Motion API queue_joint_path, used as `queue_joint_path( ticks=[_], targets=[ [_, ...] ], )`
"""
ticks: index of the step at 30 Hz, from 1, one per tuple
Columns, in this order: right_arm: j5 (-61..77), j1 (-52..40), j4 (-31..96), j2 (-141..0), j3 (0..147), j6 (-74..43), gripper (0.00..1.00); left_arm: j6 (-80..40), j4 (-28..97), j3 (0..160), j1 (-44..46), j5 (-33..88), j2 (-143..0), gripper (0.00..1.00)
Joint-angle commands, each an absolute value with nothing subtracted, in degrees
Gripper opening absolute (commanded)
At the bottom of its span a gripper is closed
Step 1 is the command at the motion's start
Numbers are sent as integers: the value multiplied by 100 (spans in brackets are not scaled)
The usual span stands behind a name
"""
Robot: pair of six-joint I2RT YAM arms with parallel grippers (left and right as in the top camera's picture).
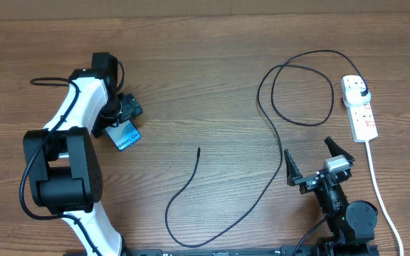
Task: Plug charger to phone and switch on socket
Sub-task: 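Lower the left gripper and close its fingers on the phone's sides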
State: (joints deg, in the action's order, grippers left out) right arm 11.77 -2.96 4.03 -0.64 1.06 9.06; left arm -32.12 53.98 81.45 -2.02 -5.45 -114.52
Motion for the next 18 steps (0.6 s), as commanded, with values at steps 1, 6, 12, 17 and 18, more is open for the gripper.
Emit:
queue_joint_path(
  ticks=[1, 6, 12, 17, 18],
  targets=[
    [1144, -261, 377, -16, 45, 930, 100, -3347, 5223, 7966, -224, -644, -11502, 100],
    [1144, -261, 377, -16, 45, 930, 100, -3457, 4960, 7756, -224, -639, -11504, 99],
    [1144, -261, 377, -16, 45, 930, 100, -3697, 4919, 7749, -235, -528, -11504, 100],
    [1144, -261, 377, -16, 45, 930, 100, -3756, 4895, 7749, -237, -493, -11504, 100],
    [1144, -261, 377, -16, 45, 930, 100, -3756, 4877, 7749, -239, -489, -11504, 99]
  ],
)
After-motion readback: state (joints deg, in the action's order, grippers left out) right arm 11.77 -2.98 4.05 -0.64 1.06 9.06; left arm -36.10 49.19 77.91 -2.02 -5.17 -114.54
